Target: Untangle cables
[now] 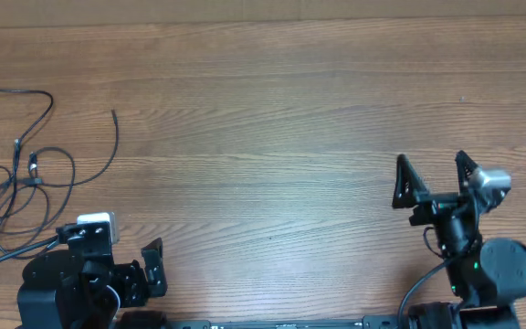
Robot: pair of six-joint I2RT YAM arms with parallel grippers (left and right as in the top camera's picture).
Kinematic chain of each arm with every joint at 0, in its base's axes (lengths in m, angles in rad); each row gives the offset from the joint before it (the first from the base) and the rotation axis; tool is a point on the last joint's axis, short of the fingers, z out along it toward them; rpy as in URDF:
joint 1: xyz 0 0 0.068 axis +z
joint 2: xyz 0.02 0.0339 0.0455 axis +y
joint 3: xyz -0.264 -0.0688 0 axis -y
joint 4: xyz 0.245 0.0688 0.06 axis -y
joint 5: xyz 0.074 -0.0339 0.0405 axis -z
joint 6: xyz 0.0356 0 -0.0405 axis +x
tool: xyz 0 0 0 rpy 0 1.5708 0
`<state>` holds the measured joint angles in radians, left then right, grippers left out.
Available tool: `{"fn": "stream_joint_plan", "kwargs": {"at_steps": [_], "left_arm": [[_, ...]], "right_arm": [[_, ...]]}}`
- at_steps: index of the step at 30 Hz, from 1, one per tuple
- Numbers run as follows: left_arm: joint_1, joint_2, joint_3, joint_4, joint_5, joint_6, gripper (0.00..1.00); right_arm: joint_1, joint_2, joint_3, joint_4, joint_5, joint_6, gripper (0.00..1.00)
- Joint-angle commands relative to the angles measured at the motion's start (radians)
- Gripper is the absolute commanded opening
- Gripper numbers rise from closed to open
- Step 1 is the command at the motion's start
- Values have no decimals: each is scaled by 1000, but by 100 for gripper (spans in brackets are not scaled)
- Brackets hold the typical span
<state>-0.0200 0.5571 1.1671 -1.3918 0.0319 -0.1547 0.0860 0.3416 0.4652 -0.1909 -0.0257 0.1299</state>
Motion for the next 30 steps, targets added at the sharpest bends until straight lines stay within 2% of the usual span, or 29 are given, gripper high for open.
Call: {"fn": "stream_joint_plan", "kwargs": {"at_steps": [1, 12, 17, 21, 29, 30], "left_arm": [[-6, -8, -5, 2, -10, -10, 100], [-6, -8, -5, 2, -10, -10, 100], [-6, -8, -5, 1, -10, -10, 99], [-6, -8, -5, 2, -10, -10, 100], [-6, -8, -5, 2, -10, -10, 100], [-6, -8, -5, 1, -10, -10, 100]], "right_arm": [[5, -77, -86, 76, -2, -5, 100], [5, -296, -367, 417, -2, -5, 100], [5, -340, -460, 506, 4, -5, 100], [5, -339, -457, 408, 21, -9, 100], [5, -339, -457, 103, 8, -56, 100], [5, -339, -457, 108, 8, -56, 100]]}}
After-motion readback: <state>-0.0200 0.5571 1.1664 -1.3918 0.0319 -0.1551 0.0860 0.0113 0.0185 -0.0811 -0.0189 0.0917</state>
